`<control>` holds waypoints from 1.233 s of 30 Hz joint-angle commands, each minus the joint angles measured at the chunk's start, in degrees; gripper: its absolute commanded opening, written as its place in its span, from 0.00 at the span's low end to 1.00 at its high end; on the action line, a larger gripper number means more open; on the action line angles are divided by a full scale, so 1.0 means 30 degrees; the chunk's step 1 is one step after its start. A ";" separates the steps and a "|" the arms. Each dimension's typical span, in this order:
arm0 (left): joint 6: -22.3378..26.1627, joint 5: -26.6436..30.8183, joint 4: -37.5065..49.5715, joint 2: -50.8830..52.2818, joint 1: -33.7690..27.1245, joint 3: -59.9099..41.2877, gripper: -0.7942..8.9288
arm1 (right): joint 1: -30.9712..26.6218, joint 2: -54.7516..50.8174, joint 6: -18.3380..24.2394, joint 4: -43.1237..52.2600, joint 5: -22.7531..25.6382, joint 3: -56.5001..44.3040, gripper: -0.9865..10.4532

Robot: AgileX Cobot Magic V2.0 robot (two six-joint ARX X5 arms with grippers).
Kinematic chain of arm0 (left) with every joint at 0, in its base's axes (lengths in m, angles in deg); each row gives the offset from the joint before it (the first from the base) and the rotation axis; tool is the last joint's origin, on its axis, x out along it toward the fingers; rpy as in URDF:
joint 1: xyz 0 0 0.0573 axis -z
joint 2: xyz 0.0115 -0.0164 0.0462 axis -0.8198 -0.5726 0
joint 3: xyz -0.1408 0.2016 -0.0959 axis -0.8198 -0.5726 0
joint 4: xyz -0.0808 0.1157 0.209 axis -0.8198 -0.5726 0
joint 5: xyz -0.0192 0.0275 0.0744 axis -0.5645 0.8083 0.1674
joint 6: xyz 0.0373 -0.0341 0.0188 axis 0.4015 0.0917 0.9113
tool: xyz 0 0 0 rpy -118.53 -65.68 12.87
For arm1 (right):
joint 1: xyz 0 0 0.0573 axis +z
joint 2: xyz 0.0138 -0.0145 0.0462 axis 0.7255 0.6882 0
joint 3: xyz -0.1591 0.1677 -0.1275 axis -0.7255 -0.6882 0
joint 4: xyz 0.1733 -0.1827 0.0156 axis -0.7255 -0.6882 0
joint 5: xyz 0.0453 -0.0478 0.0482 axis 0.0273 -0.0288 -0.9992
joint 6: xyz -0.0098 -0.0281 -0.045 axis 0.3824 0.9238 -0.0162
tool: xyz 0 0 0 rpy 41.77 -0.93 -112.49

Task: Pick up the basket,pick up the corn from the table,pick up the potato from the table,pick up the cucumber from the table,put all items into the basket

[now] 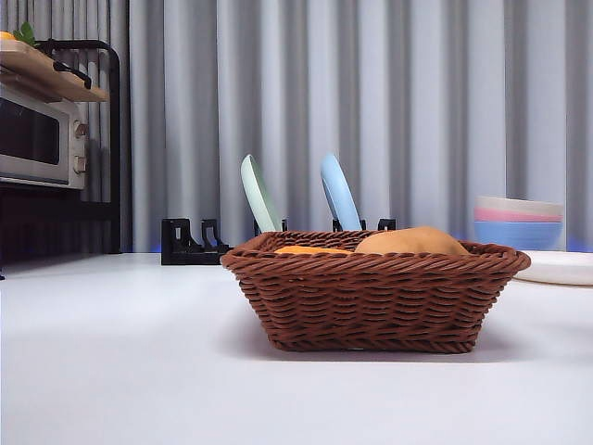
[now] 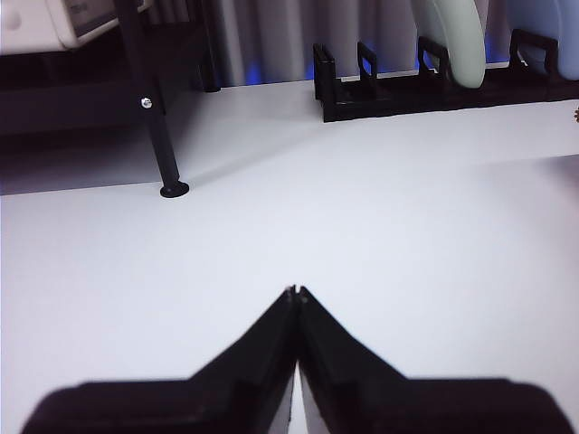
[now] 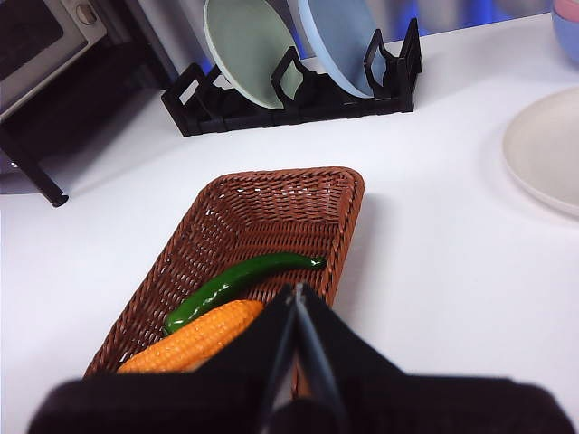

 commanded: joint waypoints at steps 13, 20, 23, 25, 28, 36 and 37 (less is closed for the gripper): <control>0.0146 -0.0095 0.0051 0.0044 -0.0044 -0.0284 0.08 | -0.0933 -0.2331 0.6521 0.2572 -0.1319 -0.1938 0.09; 0.0138 -0.0087 0.0051 0.0044 -0.0044 -0.0284 0.08 | -0.4750 -0.6127 0.5923 0.4889 -0.2608 -0.6266 0.09; 0.0146 -0.0095 0.0051 0.0044 -0.0044 -0.0284 0.08 | -0.5450 -0.7351 0.5748 0.5034 -0.2499 -0.7810 0.09; 0.0146 -0.0095 0.0051 0.0044 -0.0044 -0.0284 0.08 | -0.5515 -0.7978 0.5756 0.5566 -0.2463 -0.8852 0.09; 0.0146 -0.0095 0.0058 0.0044 -0.0044 -0.0284 0.08 | -0.5501 -0.8816 0.5238 0.6659 -0.2463 -1.0375 0.09; 0.0146 -0.0095 0.0058 0.0044 -0.0044 -0.0284 0.08 | -0.5493 -0.9617 0.4233 0.6805 -0.1931 -1.1948 0.09; 0.0146 -0.0095 0.0058 0.0044 -0.0044 -0.0284 0.08 | -0.5493 -0.9617 0.4218 0.6754 -0.1894 -1.1948 0.09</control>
